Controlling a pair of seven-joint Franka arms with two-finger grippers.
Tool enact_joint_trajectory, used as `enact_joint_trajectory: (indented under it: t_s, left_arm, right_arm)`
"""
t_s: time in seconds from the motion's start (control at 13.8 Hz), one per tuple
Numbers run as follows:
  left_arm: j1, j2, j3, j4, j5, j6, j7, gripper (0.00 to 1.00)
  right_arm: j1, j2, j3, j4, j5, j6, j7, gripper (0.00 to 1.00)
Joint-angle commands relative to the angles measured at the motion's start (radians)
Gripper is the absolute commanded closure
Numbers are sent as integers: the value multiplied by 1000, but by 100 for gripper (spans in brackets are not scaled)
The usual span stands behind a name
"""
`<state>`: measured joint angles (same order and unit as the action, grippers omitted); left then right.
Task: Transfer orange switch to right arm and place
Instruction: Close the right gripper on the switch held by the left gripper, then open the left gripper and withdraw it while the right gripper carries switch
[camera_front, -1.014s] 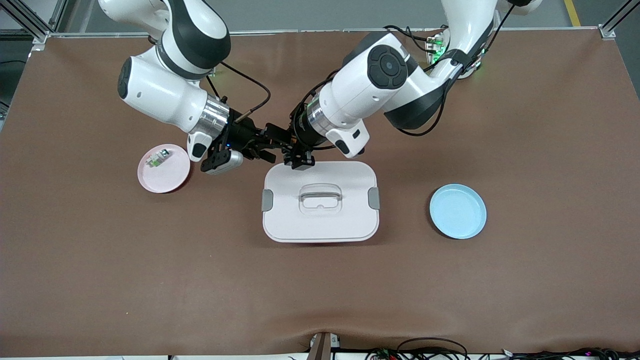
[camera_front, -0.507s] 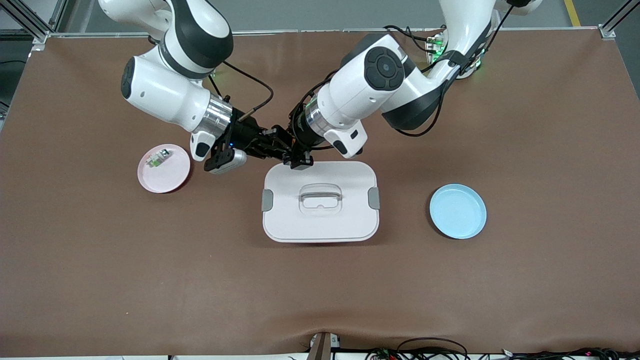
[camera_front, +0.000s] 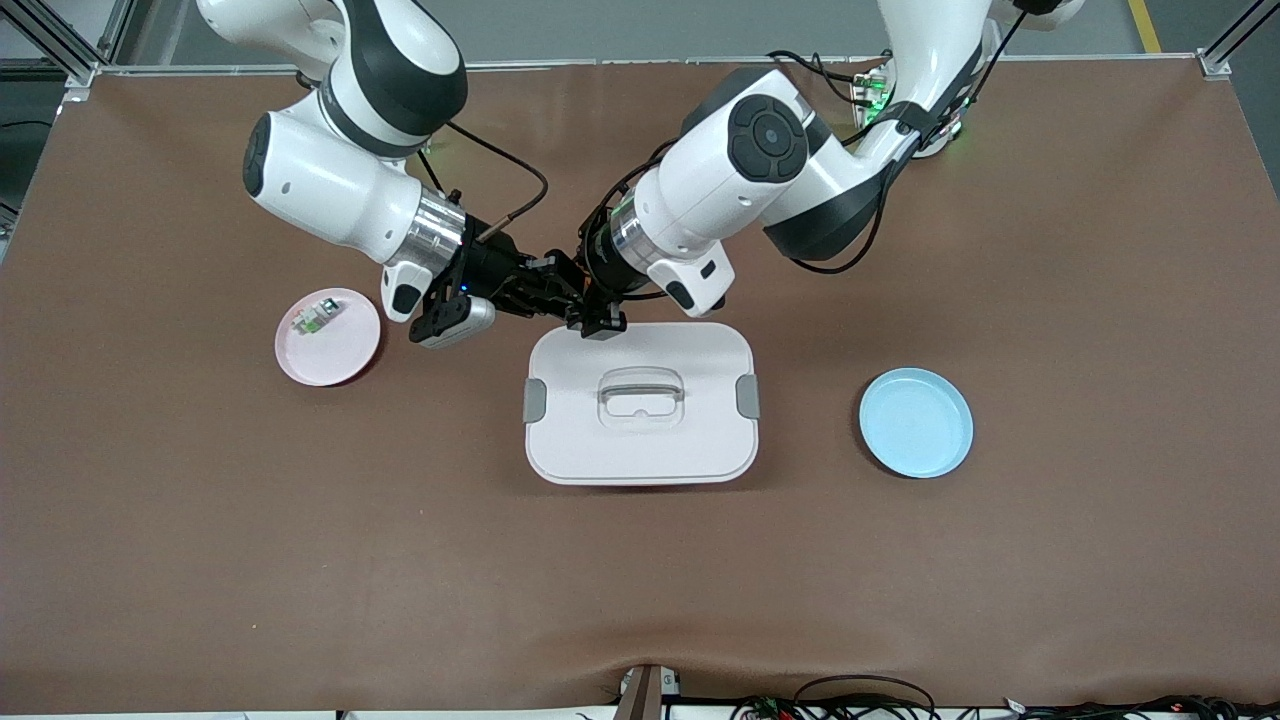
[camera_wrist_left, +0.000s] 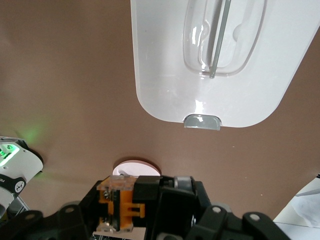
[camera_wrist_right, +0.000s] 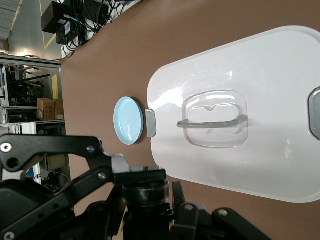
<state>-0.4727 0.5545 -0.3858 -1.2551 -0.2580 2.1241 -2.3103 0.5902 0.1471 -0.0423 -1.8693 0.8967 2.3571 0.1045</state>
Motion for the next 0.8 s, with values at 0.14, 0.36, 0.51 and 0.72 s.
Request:
enact_joint_trajectory:
  t_s: [0.14, 0.36, 0.51, 0.72]
  left_arm:
    - [28, -15, 8, 22, -3, -16, 28, 0]
    - [81, -31, 11, 22, 9, -73, 101, 0]
    - [117, -51, 8, 22, 68, -157, 198, 0]
    - [202, -90, 11, 22, 103, -297, 436, 0]
  right_arm:
    - [16, 12, -11, 10, 2, -5, 0, 100]
    - [5, 12, -11, 16, -196, -13, -109, 100]
    - [-9, 12, -21, 30, -304, -95, -210, 100]
    - [-85, 8, -24, 39, -353, -211, -435, 100]
